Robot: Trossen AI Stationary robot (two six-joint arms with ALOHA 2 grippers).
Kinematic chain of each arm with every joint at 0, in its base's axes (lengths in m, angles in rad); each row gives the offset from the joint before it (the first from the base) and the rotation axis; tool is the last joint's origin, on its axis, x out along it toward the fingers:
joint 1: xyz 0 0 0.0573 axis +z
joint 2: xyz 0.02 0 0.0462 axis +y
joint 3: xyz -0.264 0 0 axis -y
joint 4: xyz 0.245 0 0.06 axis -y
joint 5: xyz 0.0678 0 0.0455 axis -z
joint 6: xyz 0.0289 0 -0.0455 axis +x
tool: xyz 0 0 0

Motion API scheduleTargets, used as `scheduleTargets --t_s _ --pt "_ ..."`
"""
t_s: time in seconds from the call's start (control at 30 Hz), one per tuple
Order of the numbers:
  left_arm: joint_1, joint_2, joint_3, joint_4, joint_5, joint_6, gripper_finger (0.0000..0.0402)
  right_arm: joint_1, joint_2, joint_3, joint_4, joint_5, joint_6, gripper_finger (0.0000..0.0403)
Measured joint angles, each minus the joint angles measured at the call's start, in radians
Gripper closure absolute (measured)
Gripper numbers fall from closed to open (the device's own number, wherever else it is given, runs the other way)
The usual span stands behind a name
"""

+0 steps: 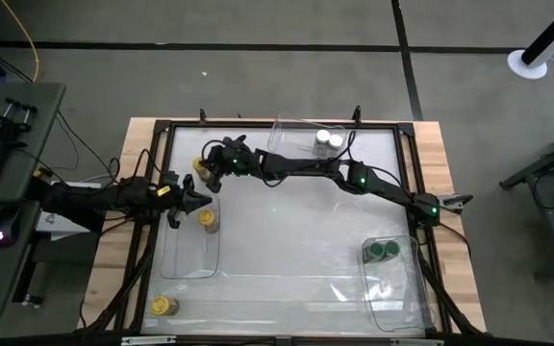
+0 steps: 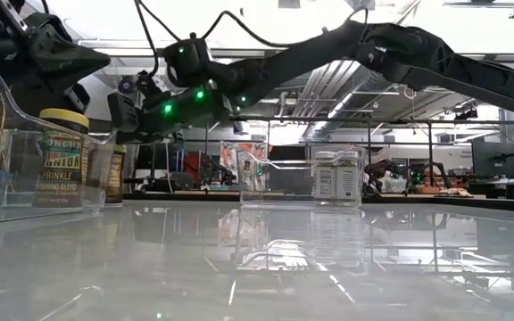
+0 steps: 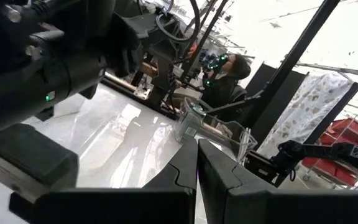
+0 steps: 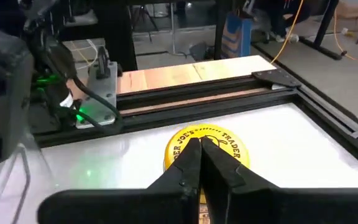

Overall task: Sort spices by type
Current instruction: Put the top yellow seasoning bottle into the left transparent bin

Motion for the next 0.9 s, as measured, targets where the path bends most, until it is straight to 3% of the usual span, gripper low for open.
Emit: scheduleTargets --t_s 0.9 --pt "0.000 0.023 0.000 -0.004 -0.006 0.000 0.0401 -0.054 -0.126 0.000 -0.409 -0.010 -0.139 0.0403"
